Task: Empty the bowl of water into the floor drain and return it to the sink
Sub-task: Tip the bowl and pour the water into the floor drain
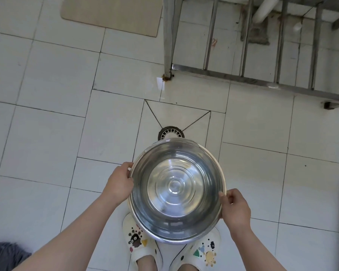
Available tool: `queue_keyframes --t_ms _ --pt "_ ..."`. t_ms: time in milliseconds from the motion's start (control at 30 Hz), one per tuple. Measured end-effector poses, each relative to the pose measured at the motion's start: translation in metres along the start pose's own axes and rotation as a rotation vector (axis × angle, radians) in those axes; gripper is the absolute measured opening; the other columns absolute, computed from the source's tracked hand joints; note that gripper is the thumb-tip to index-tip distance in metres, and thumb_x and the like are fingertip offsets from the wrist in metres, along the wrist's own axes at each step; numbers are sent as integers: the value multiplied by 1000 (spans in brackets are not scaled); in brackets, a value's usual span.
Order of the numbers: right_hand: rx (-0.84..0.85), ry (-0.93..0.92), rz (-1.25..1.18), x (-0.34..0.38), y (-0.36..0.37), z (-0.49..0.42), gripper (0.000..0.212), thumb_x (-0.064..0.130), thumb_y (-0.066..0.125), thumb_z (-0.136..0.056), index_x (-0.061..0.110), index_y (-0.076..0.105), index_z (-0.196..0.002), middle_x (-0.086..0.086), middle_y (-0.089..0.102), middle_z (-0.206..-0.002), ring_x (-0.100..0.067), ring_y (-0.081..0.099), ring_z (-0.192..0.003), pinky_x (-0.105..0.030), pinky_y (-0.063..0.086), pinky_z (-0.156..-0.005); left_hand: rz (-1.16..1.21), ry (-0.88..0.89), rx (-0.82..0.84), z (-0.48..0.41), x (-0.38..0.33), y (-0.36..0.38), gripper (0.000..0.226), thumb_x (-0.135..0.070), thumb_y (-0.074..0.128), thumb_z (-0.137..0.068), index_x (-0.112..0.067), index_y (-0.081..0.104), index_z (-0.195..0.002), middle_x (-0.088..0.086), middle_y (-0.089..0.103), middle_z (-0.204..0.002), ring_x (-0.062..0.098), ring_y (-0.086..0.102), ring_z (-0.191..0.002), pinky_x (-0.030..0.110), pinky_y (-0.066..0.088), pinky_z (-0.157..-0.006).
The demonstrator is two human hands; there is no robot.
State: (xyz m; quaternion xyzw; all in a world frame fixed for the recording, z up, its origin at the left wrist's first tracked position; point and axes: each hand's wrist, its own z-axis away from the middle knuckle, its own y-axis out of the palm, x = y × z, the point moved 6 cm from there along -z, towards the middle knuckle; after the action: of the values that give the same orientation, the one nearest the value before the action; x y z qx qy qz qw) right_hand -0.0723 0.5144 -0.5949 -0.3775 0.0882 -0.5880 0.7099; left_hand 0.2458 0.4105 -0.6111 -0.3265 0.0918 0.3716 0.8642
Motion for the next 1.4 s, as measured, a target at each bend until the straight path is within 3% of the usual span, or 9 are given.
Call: queue_keyframes --t_ms 667,900,1400 --pt "9 -2 24 4 -2 -1 28 25 55 -94 -1 52 -83 -24 64 -82 -45 64 -79 -46 53 -76 -15 -12 9 -1 -2 1 38 -4 51 -87 -15 53 -124 11 61 -94 22 57 -77 28 44 -64" --pt "6 -2 24 3 -2 -1 27 24 55 -94 -1 52 -83 -23 65 -81 -45 64 -78 -45 52 -76 33 -22 24 2 -1 2 38 -11 55 -88 -16 52 -126 9 60 -98 18 56 -77 24 41 -61" --pt "10 3 34 0 0 2 27 23 55 -95 -1 52 -84 -22 64 -80 -45 65 -79 -46 52 -76 23 -8 19 4 5 4 39 -12 57 -87 -15 54 -125 -2 58 -79 9 55 -68 19 40 -57"
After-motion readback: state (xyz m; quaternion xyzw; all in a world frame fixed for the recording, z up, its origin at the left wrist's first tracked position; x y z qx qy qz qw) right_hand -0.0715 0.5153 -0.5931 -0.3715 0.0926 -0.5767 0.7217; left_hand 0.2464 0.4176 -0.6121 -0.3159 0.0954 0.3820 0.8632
